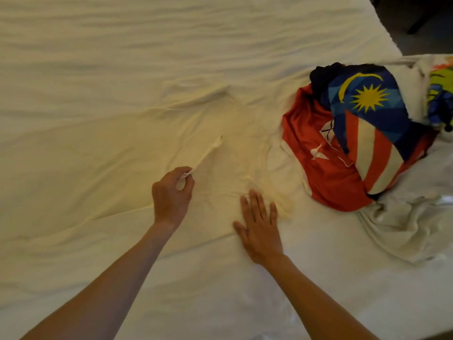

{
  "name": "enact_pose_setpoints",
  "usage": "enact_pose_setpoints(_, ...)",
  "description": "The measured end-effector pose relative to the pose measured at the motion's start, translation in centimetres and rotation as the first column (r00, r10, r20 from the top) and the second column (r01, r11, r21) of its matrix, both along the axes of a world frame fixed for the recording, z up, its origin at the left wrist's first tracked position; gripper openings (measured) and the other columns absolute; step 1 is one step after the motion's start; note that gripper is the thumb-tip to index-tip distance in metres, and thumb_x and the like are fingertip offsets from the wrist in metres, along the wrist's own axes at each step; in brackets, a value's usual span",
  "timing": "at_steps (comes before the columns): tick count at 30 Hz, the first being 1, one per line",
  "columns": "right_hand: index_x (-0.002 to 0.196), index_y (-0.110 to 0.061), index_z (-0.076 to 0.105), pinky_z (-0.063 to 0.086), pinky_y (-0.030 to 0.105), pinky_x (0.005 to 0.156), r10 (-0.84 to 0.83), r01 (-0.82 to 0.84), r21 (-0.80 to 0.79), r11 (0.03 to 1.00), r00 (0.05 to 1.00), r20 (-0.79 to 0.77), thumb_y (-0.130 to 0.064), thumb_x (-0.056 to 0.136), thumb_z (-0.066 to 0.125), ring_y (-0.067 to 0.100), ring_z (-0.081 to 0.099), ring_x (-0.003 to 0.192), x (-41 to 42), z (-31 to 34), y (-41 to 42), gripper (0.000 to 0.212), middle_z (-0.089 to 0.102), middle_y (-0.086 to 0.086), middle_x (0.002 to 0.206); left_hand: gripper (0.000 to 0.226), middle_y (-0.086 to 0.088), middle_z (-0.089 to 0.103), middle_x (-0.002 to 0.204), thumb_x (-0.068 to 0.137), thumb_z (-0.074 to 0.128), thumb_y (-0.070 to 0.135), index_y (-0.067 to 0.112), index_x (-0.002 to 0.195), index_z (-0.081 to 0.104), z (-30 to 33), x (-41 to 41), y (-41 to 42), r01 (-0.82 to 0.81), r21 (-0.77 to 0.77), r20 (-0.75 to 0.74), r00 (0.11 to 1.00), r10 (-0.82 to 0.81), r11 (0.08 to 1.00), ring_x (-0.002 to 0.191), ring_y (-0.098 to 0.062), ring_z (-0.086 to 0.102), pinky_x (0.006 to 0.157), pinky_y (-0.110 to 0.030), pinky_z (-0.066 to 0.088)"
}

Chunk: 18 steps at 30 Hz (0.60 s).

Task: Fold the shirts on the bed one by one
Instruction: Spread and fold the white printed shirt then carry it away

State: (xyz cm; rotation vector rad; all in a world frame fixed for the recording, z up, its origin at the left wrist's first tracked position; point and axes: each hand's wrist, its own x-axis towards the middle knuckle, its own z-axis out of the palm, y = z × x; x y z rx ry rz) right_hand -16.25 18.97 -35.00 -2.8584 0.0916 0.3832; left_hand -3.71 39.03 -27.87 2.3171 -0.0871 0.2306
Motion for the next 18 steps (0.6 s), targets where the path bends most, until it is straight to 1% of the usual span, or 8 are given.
enact_pose_setpoints(2,0.158,-0.018,0.015,-0.001,0.052,0.121,-0.013,0.012,0.026,1.0,1.0,0.026,-0.051,0.1,0.028,0.02,-0.004,0.153,-0.1,0.1,0.0,0.068,-0.001,0.006,0.166,0.016,-0.001,0.075,0.098,0.081,0.067,0.001,0.007,0.093,0.076,0.9,-1.3,1.3,0.145,-0.096,0.059,0.988,-0.139,0.985,0.095,-0.01,0.068,0.085,-0.012,0.047)
enact_pose_setpoints(6,0.156,-0.014,0.026,0.006,0.053,0.121,-0.067,0.056,0.119,0.991,0.994,0.09,-0.04,0.097,0.052,0.025,0.007,0.153,0.2,1.1,0.3,0.069,0.012,0.01,0.165,0.016,-0.001,0.076,0.098,0.072,0.071,-0.004,0.008,0.081,0.075,-0.9,-4.8,4.4,0.441,0.063,-0.027,0.898,-0.44,0.896,0.111,-0.028,0.066,0.085,-0.038,0.057)
enact_pose_setpoints(8,0.145,-0.006,0.045,0.023,0.053,0.117,-0.143,0.119,0.188,0.975,0.982,0.12,-0.023,0.083,0.068,0.033,0.03,0.145,1.0,2.3,0.4,0.069,0.038,0.016,0.154,0.02,-0.005,0.076,0.102,0.069,0.075,-0.007,0.007,0.084,0.076,-2.2,-5.6,5.2,0.512,0.17,-0.079,0.859,-0.506,0.842,0.112,-0.035,0.065,0.082,-0.046,0.059)
enact_pose_setpoints(10,0.12,-0.005,0.065,0.045,0.046,0.098,-0.323,0.259,0.318,0.912,0.932,0.164,-0.009,0.075,0.065,0.036,0.056,0.118,2.1,3.5,0.7,0.045,0.063,0.014,0.124,0.018,-0.006,0.075,0.103,0.07,0.075,-0.003,0.007,0.084,0.077,-2.9,-5.6,5.5,0.53,0.23,-0.059,0.844,-0.532,0.816,0.11,-0.037,0.066,0.082,-0.044,0.059)
enact_pose_setpoints(12,0.099,-0.01,0.071,0.049,0.04,0.082,-0.603,0.514,0.529,0.675,0.798,-0.005,-0.013,0.086,0.049,0.029,0.063,0.094,3.9,4.8,1.1,0.026,0.07,0.007,0.099,0.014,-0.006,0.075,0.102,0.071,0.073,0.002,0.008,0.084,0.077,-3.3,-5.5,5.4,0.517,0.238,-0.049,0.852,-0.522,0.822,0.11,-0.037,0.066,0.084,-0.044,0.058)
enact_pose_setpoints(14,0.097,-0.011,0.068,0.046,0.039,0.083,-0.685,0.677,0.53,0.511,0.693,-0.225,-0.028,0.097,0.038,0.028,0.061,0.094,6.2,5.8,1.0,0.035,0.07,0.006,0.098,0.011,-0.006,0.075,0.101,0.079,0.068,0.008,0.009,0.085,0.078,-3.2,-5.6,5.4,0.49,0.238,-0.033,0.867,-0.497,0.838,0.109,-0.036,0.066,0.085,-0.043,0.058)
enact_pose_setpoints(16,0.106,-0.013,0.064,0.046,0.04,0.089,-0.665,0.733,0.462,0.499,0.666,-0.337,-0.041,0.097,0.049,0.027,0.059,0.099,7.3,6.1,0.4,0.033,0.066,0.004,0.103,0.019,-0.004,0.076,0.1,0.084,0.059,0.014,0.01,0.085,0.078,-3.0,-5.5,5.5,0.478,0.238,-0.001,0.871,-0.492,0.846,0.109,-0.034,0.067,0.086,-0.04,0.057)
enact_pose_setpoints(18,0.108,-0.013,0.059,0.051,0.042,0.09,-0.642,0.704,0.463,0.539,0.699,-0.316,-0.029,0.087,0.068,0.023,0.061,0.094,7.5,6.3,0.2,0.028,0.064,-0.001,0.094,0.022,-0.003,0.076,0.1,0.083,0.056,0.014,0.011,0.084,0.078,-2.6,-5.6,5.6,0.462,0.235,0.025,0.877,-0.48,0.855,0.109,-0.033,0.067,0.088,-0.04,0.056)
